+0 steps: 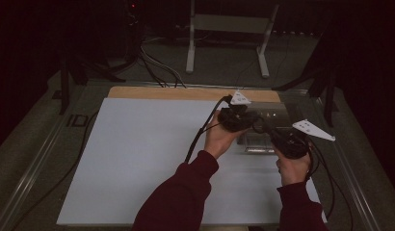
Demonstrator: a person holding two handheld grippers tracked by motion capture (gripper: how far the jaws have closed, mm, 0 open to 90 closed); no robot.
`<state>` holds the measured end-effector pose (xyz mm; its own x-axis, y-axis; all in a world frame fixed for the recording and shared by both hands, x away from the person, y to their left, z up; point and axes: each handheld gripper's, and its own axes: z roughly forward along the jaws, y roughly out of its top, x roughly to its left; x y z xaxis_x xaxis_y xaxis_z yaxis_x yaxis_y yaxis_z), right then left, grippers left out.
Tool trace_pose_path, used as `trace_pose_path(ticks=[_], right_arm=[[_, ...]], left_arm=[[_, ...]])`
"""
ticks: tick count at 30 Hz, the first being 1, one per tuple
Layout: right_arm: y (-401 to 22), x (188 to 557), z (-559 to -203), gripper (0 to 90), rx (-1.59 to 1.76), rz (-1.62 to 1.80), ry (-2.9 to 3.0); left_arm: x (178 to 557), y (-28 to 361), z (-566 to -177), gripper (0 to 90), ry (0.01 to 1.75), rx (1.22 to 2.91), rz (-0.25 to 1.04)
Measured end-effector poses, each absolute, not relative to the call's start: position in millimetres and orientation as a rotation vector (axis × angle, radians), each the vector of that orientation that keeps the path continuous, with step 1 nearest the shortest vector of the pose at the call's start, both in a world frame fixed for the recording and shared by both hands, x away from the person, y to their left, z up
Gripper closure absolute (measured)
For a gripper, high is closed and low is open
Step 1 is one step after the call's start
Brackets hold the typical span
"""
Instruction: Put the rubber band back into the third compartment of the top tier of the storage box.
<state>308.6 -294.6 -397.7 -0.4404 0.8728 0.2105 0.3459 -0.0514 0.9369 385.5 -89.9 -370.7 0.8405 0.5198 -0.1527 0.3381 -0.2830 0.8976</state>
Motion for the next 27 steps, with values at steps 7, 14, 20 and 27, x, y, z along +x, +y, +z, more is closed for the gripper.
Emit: trace_pose_path(ticks=[7,14,20,27], right_arm=[[-297.9,311.1,-399.9,88.2,1.319,1.490,1.757],[-298.2,313.8,-402.2,88.1,1.331,1.474,1.757],[-300.4,315.3,-402.5,88.0,1.341,1.454,1.753],[-304.9,318.0,-405.2,87.9,1.362,1.434,1.750]], left_arm=[[383.5,-67.7,-372.9,47.8,0.672,1.871,0.229],[379.0,-34.1,-369.8,37.9,0.716,1.807,0.273],[370.9,-1.4,-368.0,35.1,0.747,1.797,0.346],[359.0,37.1,-369.0,19.8,0.796,1.780,0.449]])
